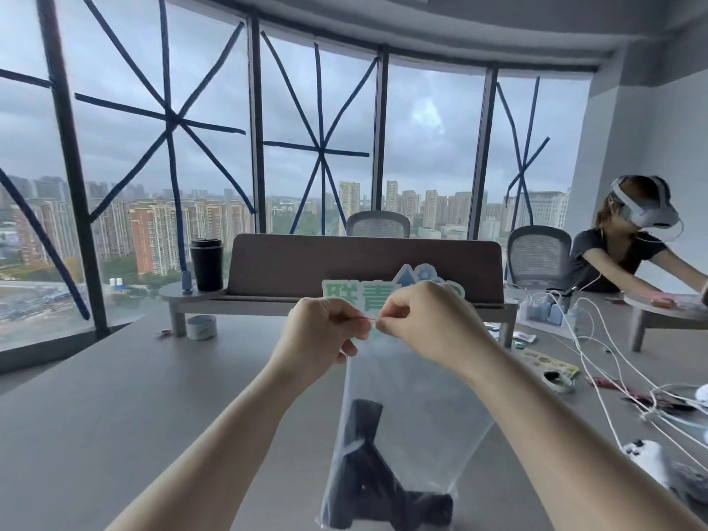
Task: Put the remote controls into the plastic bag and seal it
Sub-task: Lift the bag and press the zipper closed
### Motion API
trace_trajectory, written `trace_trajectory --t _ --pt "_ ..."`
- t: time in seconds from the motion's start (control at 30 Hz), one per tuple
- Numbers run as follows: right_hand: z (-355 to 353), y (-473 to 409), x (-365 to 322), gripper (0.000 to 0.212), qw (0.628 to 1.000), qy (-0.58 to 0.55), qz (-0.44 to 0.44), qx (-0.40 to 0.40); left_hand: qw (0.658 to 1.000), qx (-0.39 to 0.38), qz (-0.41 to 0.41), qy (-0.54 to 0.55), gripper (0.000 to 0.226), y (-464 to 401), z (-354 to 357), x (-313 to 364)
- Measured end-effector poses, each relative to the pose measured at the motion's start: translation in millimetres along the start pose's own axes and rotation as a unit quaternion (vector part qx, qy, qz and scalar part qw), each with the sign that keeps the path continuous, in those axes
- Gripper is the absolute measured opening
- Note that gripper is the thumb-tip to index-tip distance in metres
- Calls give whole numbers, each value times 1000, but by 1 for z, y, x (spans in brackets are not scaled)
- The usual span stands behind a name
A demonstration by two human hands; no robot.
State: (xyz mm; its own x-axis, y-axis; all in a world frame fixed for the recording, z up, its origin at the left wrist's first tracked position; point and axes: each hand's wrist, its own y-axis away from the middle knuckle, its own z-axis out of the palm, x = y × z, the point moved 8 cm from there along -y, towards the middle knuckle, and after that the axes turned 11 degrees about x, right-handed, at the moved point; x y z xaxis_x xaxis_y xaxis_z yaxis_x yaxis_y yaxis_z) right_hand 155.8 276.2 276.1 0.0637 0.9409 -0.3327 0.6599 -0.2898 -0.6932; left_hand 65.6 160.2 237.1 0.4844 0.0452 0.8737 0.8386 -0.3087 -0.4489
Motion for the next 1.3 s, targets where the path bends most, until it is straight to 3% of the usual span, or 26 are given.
trace_trajectory --t 0.43,0.73,0.93,1.3 --pt "12 -8 -17 14 992 -49 -13 -120 1000 -10 10 -5 18 1 -5 2" --pt "24 1 0 21 984 24 -6 -174 998 60 10 28 18 -7 -21 -13" --pt "13 6 13 30 988 35 -10 -150 994 92 5 52 14 -16 -36 -18" --pt "-4 16 24 24 993 70 -17 -92 984 164 -8 74 18 -24 -71 -30"
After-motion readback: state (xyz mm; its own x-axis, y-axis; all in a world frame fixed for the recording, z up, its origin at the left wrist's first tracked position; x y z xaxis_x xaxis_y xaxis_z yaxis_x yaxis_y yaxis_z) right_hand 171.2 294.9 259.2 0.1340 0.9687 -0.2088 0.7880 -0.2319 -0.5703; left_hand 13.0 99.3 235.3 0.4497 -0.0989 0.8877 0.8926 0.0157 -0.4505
